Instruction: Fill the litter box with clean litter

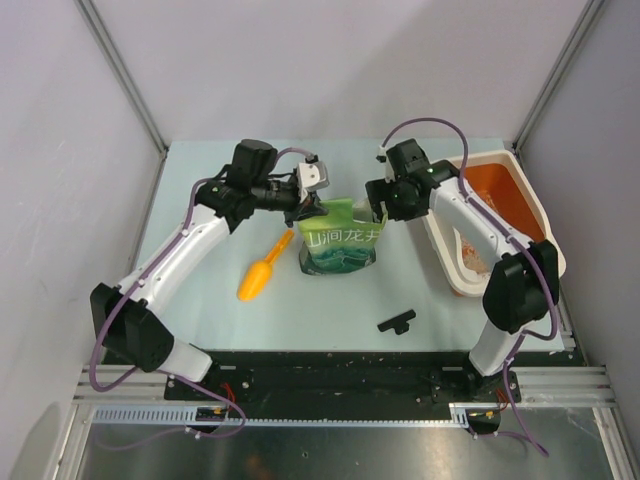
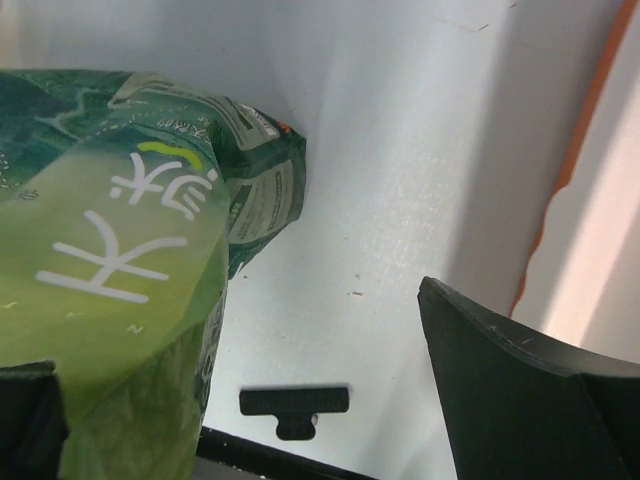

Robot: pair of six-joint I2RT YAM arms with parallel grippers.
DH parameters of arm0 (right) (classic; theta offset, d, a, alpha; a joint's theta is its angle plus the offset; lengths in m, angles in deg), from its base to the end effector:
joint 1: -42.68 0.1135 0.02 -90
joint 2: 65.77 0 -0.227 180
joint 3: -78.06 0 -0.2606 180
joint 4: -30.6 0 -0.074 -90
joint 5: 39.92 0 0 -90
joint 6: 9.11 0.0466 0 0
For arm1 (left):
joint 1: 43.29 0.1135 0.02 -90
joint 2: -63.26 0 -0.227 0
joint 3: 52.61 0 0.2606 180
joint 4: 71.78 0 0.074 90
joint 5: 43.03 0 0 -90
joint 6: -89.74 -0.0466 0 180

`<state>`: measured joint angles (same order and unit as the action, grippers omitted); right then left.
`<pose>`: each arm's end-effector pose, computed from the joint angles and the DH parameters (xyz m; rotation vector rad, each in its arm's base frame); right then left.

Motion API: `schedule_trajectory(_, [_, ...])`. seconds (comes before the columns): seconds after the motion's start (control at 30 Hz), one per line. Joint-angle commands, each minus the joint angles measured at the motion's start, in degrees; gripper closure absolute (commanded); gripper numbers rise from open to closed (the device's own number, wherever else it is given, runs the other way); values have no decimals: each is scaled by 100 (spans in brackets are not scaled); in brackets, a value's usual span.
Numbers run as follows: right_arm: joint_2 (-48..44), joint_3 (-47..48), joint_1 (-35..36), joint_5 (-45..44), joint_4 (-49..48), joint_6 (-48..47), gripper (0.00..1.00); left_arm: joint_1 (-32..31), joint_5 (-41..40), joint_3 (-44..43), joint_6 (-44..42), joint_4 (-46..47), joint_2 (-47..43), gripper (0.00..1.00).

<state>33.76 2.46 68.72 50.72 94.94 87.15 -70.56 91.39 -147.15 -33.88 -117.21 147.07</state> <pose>0.3399 0.1666 0.2556 -0.4548 2.5850 0.2133 0.2871 -0.1847 0.3266 1.4029 1.5300 -0.7686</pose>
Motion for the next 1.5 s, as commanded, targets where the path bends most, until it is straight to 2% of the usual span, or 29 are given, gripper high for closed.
schedule_trajectory(0.0, [-557,426,-187,-670,-101,-125,18,11,163,-86,111,171,-348,98])
schedule_trajectory(0.17, [-724,1015,-91,-785,-58,-450,19,11,66,-95,128,180,-330,98])
schedule_trajectory(0.33, [-978,876,-29,-768,4,-608,18,11,23,-226,137,171,-234,98])
schedule_trajectory(0.4, [-1119,771,-99,-558,-83,-609,18,11,-4,-270,163,180,-199,92])
schedule_trajectory(0.43, [-1154,753,-143,-174,-136,-600,18,11,-65,-340,172,171,-190,86])
schedule_trajectory(0.47, [-1190,744,-222,135,-215,-600,18,11,-126,-376,207,171,-224,72])
schedule_trajectory(0.53, [-1278,874,-520,1054,-452,-574,18,37,-302,-481,356,171,-304,60])
schedule_trajectory(0.6, [-1278,1033,-757,1620,-671,-556,18,116,-548,-543,584,171,-514,39])
schedule_trajectory(0.67, [-1269,1226,-1092,2298,-769,-609,18,256,-1072,-561,839,180,-707,1])
schedule_trajectory(0.8, [-1251,1359,-1242,2555,-857,-1214,14,686,-1777,-17,1375,180,-901,0])
schedule_trajectory(0.87, [-1260,1368,-1259,2563,-901,-1390,10,1047,-1972,597,1743,171,-902,0])
schedule_trajectory(0.93, [-1304,1350,-1242,2660,-963,-1487,1,1337,-2175,1255,1842,171,-840,0])
schedule_trajectory(1.03, [-1313,1333,-1251,2608,-972,-1567,0,1417,-2070,1924,1378,206,-656,0])
schedule_trajectory(1.17, [-1357,1262,-1242,2546,-998,-1576,0,1435,-2456,2251,1455,364,-287,0])
schedule_trajectory(1.47, [-1427,1122,-1233,2537,-1051,-1663,0,1443,-2667,2929,595,452,38,0])
